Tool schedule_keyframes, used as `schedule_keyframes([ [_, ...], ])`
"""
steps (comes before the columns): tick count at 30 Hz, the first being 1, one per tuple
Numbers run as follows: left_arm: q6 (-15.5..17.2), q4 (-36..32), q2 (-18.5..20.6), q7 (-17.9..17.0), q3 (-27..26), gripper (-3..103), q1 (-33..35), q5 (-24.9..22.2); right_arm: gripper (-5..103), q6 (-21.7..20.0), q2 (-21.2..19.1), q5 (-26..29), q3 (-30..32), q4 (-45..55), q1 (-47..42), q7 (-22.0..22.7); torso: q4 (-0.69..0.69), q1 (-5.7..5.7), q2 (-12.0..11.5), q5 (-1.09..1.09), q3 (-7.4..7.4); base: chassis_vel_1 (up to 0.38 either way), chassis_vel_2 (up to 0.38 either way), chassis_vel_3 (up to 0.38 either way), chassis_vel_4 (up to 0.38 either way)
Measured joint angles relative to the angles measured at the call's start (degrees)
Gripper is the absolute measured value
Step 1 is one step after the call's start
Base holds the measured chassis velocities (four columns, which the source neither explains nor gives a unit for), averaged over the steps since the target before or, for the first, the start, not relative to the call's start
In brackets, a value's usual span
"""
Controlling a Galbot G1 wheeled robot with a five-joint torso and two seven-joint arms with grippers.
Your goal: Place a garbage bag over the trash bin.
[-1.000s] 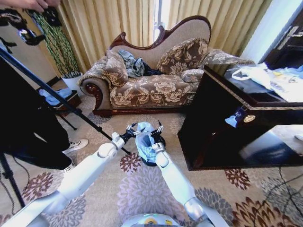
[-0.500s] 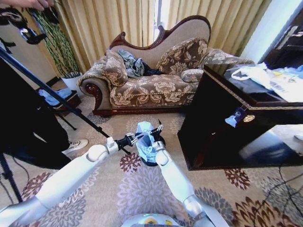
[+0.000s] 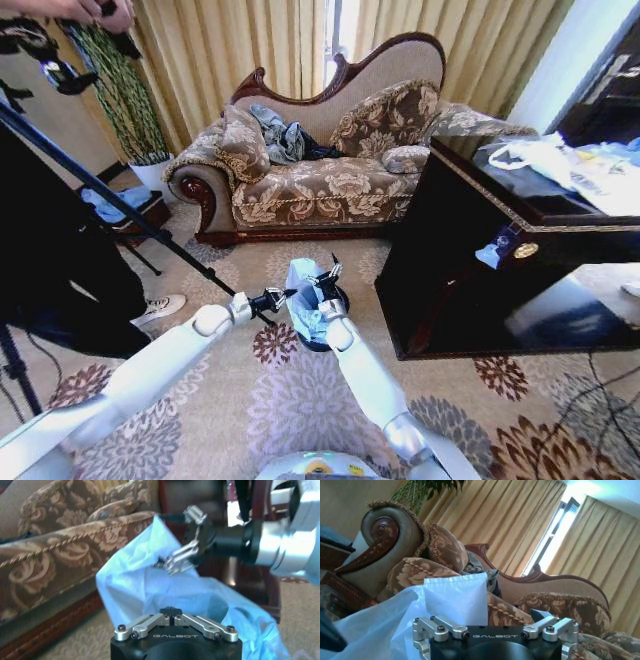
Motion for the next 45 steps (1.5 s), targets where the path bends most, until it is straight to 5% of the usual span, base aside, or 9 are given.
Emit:
schedule_keyframes([
  [27,-1.4,12.8,-8.7,-8.3,-3.9,0,-0.5,0.7,100,3.5,0.2,-2.4,4.1,-7.4,4.0,0.5,0.00,0.00,0.0,-0.01,0.00,0.000,0.000,0.000,0.000],
  [45,4.3,0.9,-5.5,-5.0,-2.5,0,0.8,-5.0,100,2.5,-0.2,-1.9,2.4,-3.2,1.7,0.5,0.01,0.00,0.0,0.00,0.00,0.000,0.000,0.000,0.000],
])
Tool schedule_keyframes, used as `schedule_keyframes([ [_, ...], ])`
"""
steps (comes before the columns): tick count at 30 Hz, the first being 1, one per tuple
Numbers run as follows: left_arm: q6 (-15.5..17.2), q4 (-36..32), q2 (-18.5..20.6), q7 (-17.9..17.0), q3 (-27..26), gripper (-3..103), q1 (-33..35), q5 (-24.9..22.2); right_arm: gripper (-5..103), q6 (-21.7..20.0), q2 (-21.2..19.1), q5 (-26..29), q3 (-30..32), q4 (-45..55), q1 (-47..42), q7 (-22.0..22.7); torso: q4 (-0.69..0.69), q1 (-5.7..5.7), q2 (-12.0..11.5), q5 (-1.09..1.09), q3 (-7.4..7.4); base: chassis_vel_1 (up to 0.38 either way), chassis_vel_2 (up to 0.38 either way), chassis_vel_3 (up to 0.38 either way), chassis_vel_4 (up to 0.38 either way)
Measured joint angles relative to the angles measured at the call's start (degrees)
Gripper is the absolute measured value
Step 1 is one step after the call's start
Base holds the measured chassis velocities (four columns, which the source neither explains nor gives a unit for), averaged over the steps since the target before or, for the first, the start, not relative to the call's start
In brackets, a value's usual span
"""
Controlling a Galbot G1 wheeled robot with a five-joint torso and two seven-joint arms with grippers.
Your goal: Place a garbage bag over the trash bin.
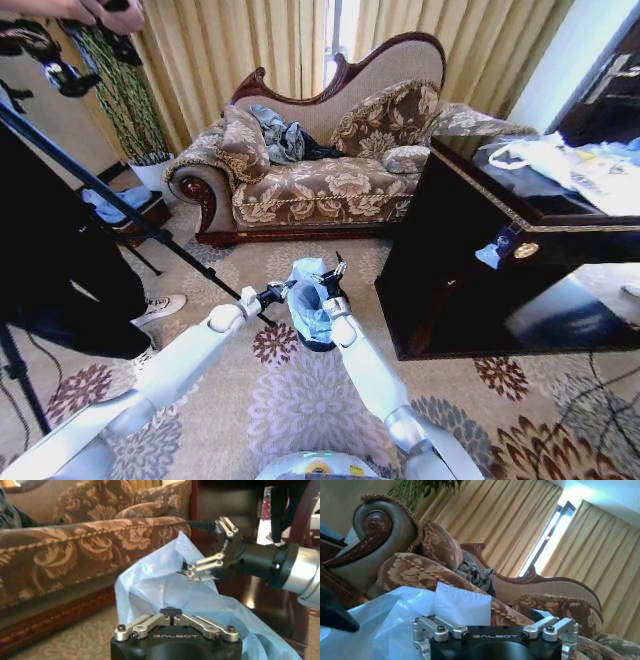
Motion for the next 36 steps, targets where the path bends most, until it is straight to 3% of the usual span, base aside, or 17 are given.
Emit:
schedule_keyframes([
  [6,0.2,8.4,-4.2,-3.3,2.0,0,-2.2,-0.2,100,0.2,0.4,-0.3,0.3,-1.5,0.4,0.0,0.00,0.00,0.0,0.01,0.00,0.000,0.000,0.000,0.000],
  [13,0.1,13.6,-6.3,-5.0,1.4,0,-2.9,-0.5,100,1.3,0.5,-1.6,1.9,-4.0,1.0,0.4,-0.01,0.00,0.0,0.00,0.00,0.000,0.000,0.000,0.000],
  [36,-1.2,14.4,-7.7,-6.1,-0.9,0,-2.0,-0.8,100,6.5,0.5,-9.7,9.2,-12.1,6.0,3.7,0.00,0.00,0.0,0.00,0.00,0.000,0.000,0.000,0.000],
])
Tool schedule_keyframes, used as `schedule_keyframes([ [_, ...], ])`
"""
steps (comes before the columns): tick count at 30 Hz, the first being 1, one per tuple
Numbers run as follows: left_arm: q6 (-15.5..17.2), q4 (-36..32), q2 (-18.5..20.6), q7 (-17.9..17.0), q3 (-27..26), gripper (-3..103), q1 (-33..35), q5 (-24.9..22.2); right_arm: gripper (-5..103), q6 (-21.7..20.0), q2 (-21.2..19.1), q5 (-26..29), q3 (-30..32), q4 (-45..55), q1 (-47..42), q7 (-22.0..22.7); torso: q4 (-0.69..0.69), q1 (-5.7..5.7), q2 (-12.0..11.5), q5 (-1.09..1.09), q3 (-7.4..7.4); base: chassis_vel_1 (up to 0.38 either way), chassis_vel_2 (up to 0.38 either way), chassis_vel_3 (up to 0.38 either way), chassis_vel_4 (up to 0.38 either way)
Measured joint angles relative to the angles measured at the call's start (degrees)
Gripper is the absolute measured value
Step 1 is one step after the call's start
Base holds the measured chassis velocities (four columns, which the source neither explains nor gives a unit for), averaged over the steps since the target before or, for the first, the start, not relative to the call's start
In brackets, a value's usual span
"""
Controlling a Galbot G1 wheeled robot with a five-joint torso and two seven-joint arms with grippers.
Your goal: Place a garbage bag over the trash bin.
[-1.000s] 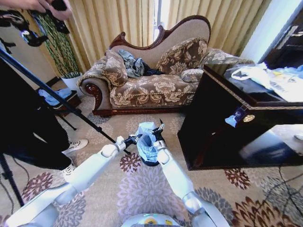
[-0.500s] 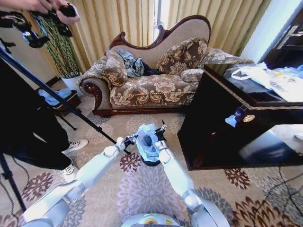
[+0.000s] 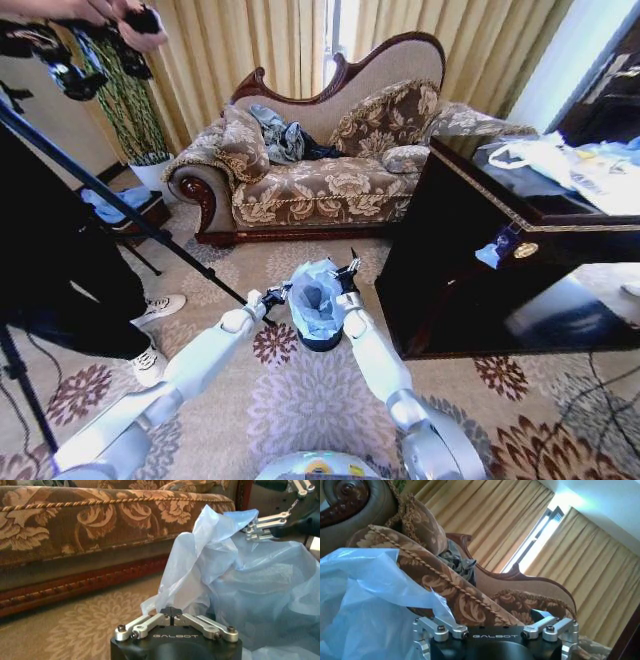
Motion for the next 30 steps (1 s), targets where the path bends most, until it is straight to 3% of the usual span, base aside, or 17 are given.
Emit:
schedule_keyframes([
  [6,-0.2,-0.4,0.3,0.1,-0.4,0,0.2,-0.3,100,2.1,0.0,-2.0,3.0,-3.8,2.2,-0.5,0.00,0.00,0.0,-0.01,0.00,0.000,0.000,0.000,0.000],
  [12,-0.6,-0.7,1.0,0.5,-0.5,0,0.2,-0.6,100,6.6,0.0,-4.2,6.9,-8.2,4.3,-3.3,0.00,0.00,0.0,0.00,0.00,0.000,0.000,0.000,0.000],
  [20,-0.8,-1.2,1.3,1.3,-1.1,0,0.5,-0.7,100,11.1,0.0,-2.9,9.2,-13.1,7.2,-8.0,0.00,0.00,0.0,0.00,0.00,0.000,0.000,0.000,0.000],
  [30,-0.8,-1.7,2.0,1.7,-1.4,0,0.7,-0.7,100,14.8,0.0,-1.6,10.0,-19.7,11.1,-8.8,0.00,0.00,0.0,0.00,0.00,0.000,0.000,0.000,0.000],
])
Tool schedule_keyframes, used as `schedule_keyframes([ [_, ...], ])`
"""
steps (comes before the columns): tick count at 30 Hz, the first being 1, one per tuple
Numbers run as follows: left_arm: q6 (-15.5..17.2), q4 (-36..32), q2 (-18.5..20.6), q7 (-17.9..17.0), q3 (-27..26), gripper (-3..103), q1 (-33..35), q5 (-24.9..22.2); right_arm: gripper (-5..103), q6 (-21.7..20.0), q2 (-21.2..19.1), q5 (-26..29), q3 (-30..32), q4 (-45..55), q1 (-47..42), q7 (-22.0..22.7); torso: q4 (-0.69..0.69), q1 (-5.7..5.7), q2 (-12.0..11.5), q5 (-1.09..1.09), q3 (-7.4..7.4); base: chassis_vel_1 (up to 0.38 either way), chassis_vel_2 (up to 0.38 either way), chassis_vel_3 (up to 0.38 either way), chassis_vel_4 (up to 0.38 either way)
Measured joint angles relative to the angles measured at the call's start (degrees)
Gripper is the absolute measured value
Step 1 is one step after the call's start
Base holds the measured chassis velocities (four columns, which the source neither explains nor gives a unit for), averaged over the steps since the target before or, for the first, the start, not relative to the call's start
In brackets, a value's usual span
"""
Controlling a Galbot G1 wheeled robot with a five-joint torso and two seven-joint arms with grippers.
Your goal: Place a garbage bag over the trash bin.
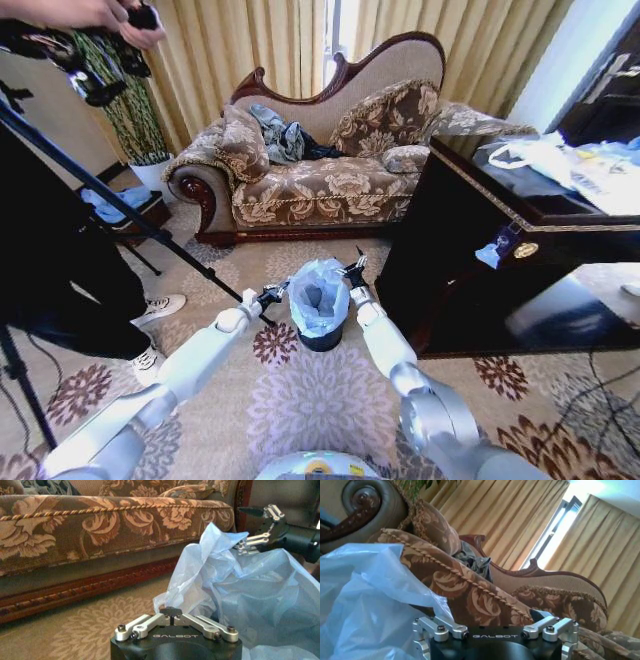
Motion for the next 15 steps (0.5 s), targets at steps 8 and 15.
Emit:
schedule_keyframes([
  [8,0.7,-2.1,1.0,-0.6,-0.6,0,0.3,-0.8,100,-3.1,0.0,0.9,0.1,0.6,-1.2,2.1,0.00,0.00,0.0,0.01,0.00,0.000,0.000,0.000,0.000],
  [15,1.0,-3.2,2.3,-0.3,-1.6,0,0.6,-1.3,100,-7.3,-0.2,0.8,0.3,1.0,-1.4,6.8,0.00,0.00,0.0,0.01,0.00,0.000,0.000,0.000,0.000],
])
